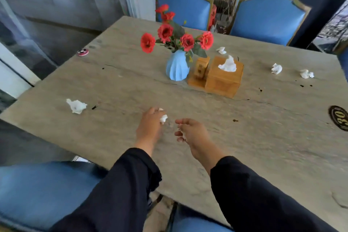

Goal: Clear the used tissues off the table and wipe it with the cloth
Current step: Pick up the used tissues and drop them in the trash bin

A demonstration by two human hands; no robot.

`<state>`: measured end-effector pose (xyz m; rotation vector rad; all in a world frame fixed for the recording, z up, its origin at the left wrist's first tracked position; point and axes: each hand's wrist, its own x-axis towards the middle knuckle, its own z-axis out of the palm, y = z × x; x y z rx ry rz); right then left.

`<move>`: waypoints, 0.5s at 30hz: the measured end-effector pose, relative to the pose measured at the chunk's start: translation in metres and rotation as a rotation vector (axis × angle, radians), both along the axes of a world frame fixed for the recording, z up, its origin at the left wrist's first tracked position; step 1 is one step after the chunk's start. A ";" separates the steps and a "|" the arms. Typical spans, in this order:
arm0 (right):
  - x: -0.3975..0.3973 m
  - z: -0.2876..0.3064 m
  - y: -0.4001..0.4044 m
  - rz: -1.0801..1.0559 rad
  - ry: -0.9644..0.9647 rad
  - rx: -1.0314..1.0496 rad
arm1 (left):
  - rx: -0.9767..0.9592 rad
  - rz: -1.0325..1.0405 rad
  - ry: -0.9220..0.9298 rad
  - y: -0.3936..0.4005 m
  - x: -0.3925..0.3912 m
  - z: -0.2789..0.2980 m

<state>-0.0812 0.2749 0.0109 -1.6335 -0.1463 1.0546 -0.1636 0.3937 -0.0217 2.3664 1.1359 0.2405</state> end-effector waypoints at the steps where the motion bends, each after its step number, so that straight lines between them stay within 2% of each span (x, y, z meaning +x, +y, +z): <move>1: -0.001 -0.001 0.004 -0.004 0.002 -0.008 | -0.001 0.000 -0.014 0.002 0.000 -0.003; 6: -0.001 0.000 0.014 -0.023 -0.014 -0.021 | -0.116 0.135 -0.180 0.005 0.001 0.004; 10: -0.008 0.010 0.030 -0.029 0.159 0.139 | -0.296 0.222 -0.395 0.001 -0.011 0.033; 12: -0.017 0.015 0.042 -0.018 0.228 0.219 | -0.297 0.247 -0.440 0.002 -0.021 0.046; 15: -0.034 0.021 0.063 0.001 0.210 0.232 | -0.253 0.240 -0.423 0.014 -0.040 0.058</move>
